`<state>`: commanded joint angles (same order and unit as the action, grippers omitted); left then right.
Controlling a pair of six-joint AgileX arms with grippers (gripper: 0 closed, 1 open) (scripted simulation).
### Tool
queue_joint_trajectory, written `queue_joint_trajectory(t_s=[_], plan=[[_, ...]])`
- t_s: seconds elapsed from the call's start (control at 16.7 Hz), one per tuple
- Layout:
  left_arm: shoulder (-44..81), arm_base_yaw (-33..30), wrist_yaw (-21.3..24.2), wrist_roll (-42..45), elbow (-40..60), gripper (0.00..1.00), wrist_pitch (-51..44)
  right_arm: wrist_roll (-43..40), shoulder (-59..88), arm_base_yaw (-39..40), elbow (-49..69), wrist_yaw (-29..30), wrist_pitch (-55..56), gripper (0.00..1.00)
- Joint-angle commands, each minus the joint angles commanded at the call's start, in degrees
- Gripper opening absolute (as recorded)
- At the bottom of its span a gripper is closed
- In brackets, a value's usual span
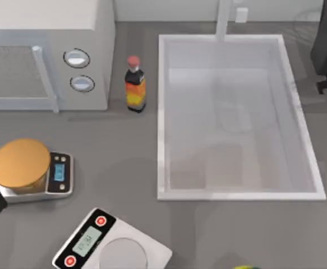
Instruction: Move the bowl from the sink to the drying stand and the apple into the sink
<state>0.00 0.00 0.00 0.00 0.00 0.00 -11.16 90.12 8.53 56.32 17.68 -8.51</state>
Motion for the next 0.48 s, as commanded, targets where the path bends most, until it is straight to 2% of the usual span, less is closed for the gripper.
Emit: queue_joint_trajectory(t_s=[0.24,0.48], plan=[[0.0,0.0,0.0,0.0,0.0,1.00,0.0,4.4,1.1,13.5,-4.6,8.1,27.9,0.00],[0.0,0.0,0.0,0.0,0.0,1.00,0.0,8.9,1.9,23.3,-10.3,15.6,47.3,0.00]])
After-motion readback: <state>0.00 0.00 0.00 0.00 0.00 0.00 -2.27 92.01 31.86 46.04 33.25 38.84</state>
